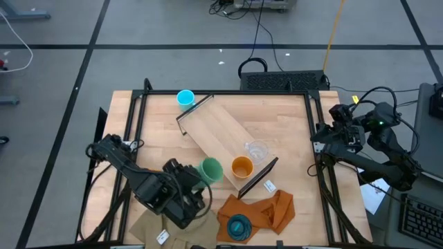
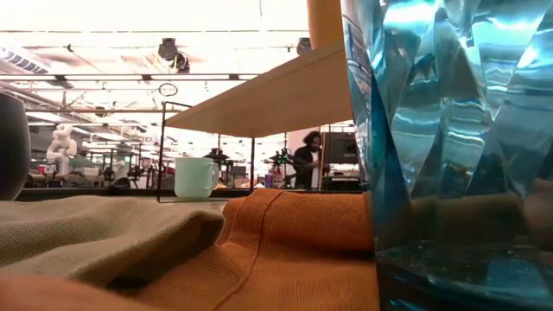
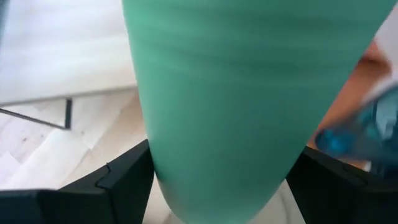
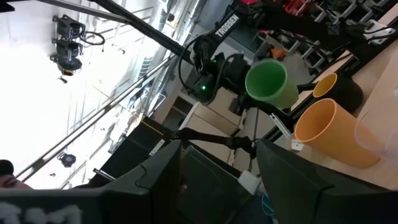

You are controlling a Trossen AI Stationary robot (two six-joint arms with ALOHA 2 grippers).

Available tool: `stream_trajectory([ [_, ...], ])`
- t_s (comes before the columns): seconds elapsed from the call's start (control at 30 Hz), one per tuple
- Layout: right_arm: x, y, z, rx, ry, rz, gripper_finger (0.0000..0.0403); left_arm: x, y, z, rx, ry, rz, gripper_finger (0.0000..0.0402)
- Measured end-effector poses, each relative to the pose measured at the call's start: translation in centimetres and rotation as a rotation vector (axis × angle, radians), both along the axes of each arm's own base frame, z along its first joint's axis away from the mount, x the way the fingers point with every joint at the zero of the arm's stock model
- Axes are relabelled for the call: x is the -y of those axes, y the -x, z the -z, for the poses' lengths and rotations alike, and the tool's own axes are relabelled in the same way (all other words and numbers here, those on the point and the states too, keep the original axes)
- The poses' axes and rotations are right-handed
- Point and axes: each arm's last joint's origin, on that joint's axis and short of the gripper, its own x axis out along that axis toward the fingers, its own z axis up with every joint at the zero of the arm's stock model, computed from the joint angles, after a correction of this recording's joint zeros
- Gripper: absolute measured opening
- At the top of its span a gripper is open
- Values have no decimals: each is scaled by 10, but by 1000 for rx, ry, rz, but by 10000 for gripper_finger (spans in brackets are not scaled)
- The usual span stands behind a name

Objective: Stack small to large cups/mugs on shelf
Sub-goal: Put the green cup on the shelf

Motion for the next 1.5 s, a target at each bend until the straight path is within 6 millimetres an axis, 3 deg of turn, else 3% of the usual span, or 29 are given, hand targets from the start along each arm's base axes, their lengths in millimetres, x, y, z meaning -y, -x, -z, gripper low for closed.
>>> stream_trajectory([
  [0.4, 0, 0, -1, 13, 8, 0, 196, -31, -14, -8, 179, -147, -193, 310],
  [0.63, 0, 0, -1, 9, 1, -1, 196, -59, -27, -11, 255, -259, -304, 310],
  [0.93, 0, 0, -1, 13, 8, 0, 196, -106, -47, -12, 231, -294, -404, 309],
  [1.13, 0, 0, -1, 21, 31, 0, 196, -123, -67, -16, 267, -265, -354, 309],
  [1.5, -2, 1, -1, 16, 38, -51, 196, -146, -98, -28, 325, -133, -97, 309],
])
